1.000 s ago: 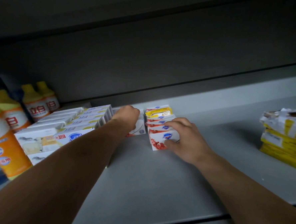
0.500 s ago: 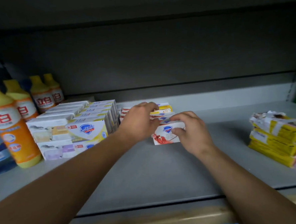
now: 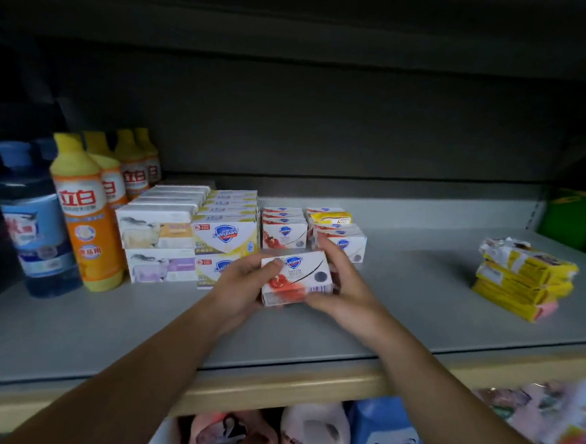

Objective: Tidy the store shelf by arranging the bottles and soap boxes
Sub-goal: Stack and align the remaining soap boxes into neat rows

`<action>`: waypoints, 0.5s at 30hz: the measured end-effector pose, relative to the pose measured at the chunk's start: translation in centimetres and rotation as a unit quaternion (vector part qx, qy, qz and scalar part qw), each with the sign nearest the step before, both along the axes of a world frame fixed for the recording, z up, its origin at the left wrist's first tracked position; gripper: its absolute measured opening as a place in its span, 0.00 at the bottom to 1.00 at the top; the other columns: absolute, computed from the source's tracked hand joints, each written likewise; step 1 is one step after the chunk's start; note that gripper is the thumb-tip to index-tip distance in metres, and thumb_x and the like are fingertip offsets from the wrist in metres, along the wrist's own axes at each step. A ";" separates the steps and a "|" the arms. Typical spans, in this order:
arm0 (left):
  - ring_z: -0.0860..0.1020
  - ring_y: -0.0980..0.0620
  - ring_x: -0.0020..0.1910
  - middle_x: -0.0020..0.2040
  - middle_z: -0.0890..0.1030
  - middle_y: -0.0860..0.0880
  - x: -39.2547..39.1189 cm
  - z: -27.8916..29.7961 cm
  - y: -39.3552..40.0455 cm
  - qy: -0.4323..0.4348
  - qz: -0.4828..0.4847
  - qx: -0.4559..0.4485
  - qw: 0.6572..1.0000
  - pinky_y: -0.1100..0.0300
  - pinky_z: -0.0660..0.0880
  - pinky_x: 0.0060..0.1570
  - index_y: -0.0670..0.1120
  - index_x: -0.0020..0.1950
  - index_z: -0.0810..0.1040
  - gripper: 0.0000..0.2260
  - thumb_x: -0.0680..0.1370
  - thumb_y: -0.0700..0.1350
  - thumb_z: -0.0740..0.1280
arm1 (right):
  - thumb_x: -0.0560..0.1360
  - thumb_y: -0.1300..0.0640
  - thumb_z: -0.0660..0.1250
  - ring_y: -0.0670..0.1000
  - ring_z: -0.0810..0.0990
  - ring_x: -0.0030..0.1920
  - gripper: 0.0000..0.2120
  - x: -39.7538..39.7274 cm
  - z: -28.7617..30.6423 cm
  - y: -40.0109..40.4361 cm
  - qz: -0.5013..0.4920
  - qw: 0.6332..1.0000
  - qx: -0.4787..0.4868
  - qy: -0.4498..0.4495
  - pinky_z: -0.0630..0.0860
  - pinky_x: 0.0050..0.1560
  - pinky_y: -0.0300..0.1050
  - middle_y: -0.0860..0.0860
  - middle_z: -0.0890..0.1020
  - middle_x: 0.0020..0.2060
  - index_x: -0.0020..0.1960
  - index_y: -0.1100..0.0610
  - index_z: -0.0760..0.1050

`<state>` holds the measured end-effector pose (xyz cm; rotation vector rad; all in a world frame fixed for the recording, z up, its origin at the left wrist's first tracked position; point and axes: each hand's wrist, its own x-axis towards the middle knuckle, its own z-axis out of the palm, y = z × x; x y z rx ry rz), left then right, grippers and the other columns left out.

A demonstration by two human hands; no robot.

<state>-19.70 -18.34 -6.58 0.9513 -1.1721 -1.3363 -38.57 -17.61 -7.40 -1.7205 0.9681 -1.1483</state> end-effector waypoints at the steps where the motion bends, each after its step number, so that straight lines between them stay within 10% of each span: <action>1: 0.84 0.44 0.45 0.50 0.84 0.39 0.1 -0.4 0.0 0.022 0.009 0.003 1.000 0.52 0.80 0.40 0.42 0.52 0.82 0.07 0.79 0.42 0.66 | 0.69 0.67 0.71 0.46 0.80 0.61 0.38 0.3 -0.9 0.0 -0.006 1.000 -0.007 -0.009 0.75 0.62 0.43 0.46 0.80 0.62 0.71 0.40 0.65; 7: 0.79 0.46 0.30 0.37 0.82 0.43 0.6 -0.4 -0.3 0.027 0.004 0.010 1.000 0.58 0.76 0.29 0.47 0.45 0.83 0.17 0.73 0.60 0.69 | 0.65 0.48 0.75 0.47 0.83 0.46 0.23 0.5 -1.5 -0.5 -0.115 0.992 -0.007 -0.054 0.79 0.48 0.43 0.46 0.85 0.49 0.59 0.48 0.78; 15: 0.79 0.47 0.25 0.29 0.80 0.43 0.1 -0.4 -0.4 -0.124 0.055 0.019 0.991 0.61 0.73 0.24 0.43 0.46 0.79 0.36 0.63 0.76 0.62 | 0.65 0.27 0.59 0.50 0.78 0.24 0.30 1.4 -0.2 -0.1 -0.227 0.969 0.086 -0.040 0.69 0.22 0.39 0.53 0.81 0.26 0.38 0.53 0.81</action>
